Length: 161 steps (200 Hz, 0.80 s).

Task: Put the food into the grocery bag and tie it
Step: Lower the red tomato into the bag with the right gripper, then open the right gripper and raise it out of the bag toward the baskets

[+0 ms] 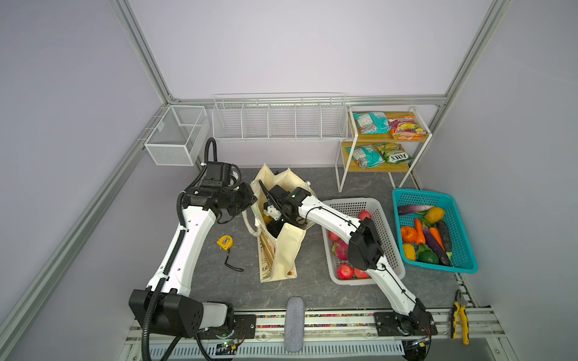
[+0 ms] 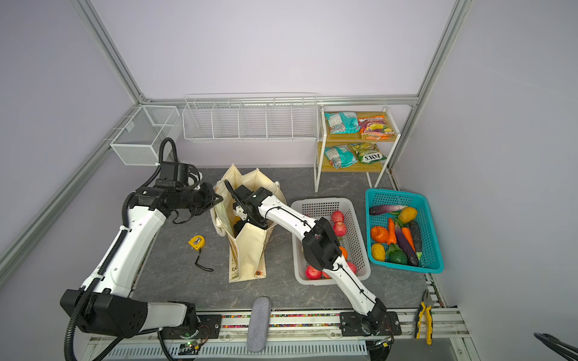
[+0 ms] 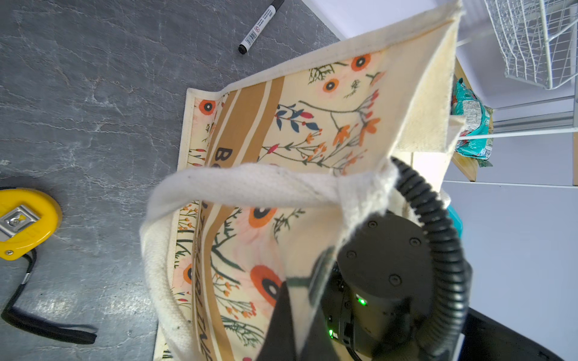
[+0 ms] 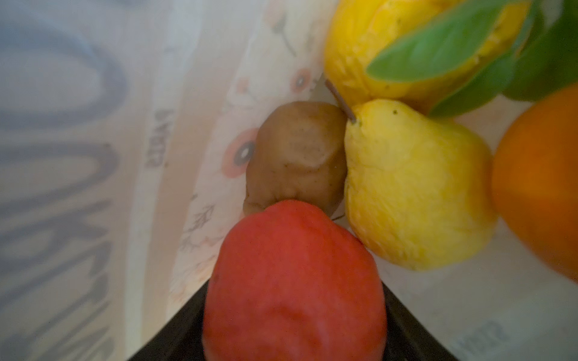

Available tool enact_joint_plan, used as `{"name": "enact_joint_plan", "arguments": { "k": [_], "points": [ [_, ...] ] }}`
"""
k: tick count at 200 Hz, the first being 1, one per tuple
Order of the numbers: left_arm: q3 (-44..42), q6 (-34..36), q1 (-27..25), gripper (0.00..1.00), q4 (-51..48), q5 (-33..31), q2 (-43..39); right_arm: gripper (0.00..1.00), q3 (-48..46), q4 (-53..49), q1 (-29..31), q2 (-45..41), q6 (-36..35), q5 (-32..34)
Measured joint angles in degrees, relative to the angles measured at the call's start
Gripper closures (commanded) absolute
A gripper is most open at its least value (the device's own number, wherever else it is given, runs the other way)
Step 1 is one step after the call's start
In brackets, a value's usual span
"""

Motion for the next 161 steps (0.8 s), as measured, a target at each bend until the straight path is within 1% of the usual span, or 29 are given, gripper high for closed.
{"name": "enact_joint_plan", "arguments": {
  "k": [61,68,69,70,71,72,76,161],
  "points": [
    [-1.5,0.0,0.0,1.0,0.4,0.0,-1.2,0.12,-2.3,2.0,-0.1,0.0,0.4,1.2],
    [-1.6,0.0,0.0,1.0,0.5,0.0,-1.3,0.09,-2.8,2.2,-0.1,0.0,0.4,1.4],
    [-1.6,0.0,0.0,1.0,0.5,0.0,-1.3,0.05,-2.9,2.3,-0.1,0.0,0.3,1.4],
    [-1.7,0.0,0.0,1.0,0.5,0.0,-1.3,0.03,-3.0,2.3,-0.1,0.0,0.3,1.4],
    [-1.7,0.0,0.0,1.0,0.5,0.0,-1.3,0.08,-3.0,2.3,-0.1,0.0,0.3,1.5],
    [-1.7,0.0,0.0,1.0,0.5,0.0,-1.3,0.1,-3.0,2.3,-0.1,0.0,0.3,1.5],
    [-1.7,0.0,0.0,1.0,0.5,0.0,-1.3,0.12,-3.2,2.4,-0.1,0.0,0.3,1.6],
    [-1.9,0.0,0.0,1.0,0.9,0.0,-1.3,0.12,-4.0,3.9,-0.9,-1.0,0.2,3.1]
  ]
}}
